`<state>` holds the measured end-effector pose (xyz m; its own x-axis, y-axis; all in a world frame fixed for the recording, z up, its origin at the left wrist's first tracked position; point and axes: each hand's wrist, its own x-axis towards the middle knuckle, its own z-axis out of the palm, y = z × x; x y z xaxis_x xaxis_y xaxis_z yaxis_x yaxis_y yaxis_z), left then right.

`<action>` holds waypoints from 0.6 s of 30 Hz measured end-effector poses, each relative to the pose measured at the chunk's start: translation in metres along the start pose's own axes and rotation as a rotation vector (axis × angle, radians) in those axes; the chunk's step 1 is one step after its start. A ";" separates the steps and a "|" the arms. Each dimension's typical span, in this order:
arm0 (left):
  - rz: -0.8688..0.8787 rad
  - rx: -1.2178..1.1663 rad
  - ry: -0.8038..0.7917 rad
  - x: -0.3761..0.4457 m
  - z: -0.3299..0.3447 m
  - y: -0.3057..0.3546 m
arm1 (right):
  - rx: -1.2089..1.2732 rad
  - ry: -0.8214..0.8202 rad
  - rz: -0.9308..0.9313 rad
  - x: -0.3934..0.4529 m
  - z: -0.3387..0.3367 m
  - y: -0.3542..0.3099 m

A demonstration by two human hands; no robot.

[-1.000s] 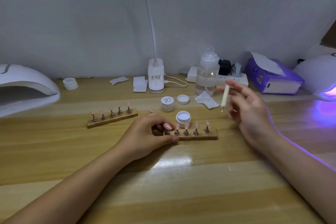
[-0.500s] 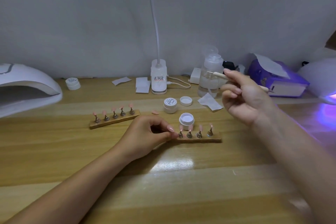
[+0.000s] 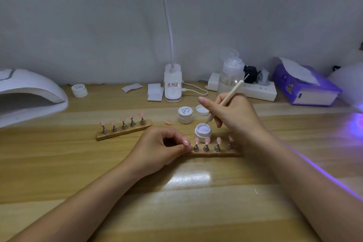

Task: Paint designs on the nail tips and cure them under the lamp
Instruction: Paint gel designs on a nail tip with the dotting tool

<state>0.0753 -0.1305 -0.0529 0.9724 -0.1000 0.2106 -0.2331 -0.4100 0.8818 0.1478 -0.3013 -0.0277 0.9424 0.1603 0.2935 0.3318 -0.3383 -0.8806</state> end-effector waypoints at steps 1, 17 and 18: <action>0.000 -0.001 -0.002 0.000 0.000 0.000 | -0.023 -0.003 -0.007 -0.001 0.001 0.000; 0.016 0.024 -0.014 0.000 0.001 -0.002 | -0.175 -0.079 -0.047 0.000 0.005 0.004; 0.018 0.025 -0.022 0.000 0.001 -0.002 | -0.179 -0.077 -0.049 0.000 0.005 0.003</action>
<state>0.0759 -0.1308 -0.0547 0.9679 -0.1276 0.2165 -0.2507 -0.4307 0.8670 0.1484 -0.2977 -0.0326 0.9213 0.2489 0.2986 0.3856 -0.4872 -0.7836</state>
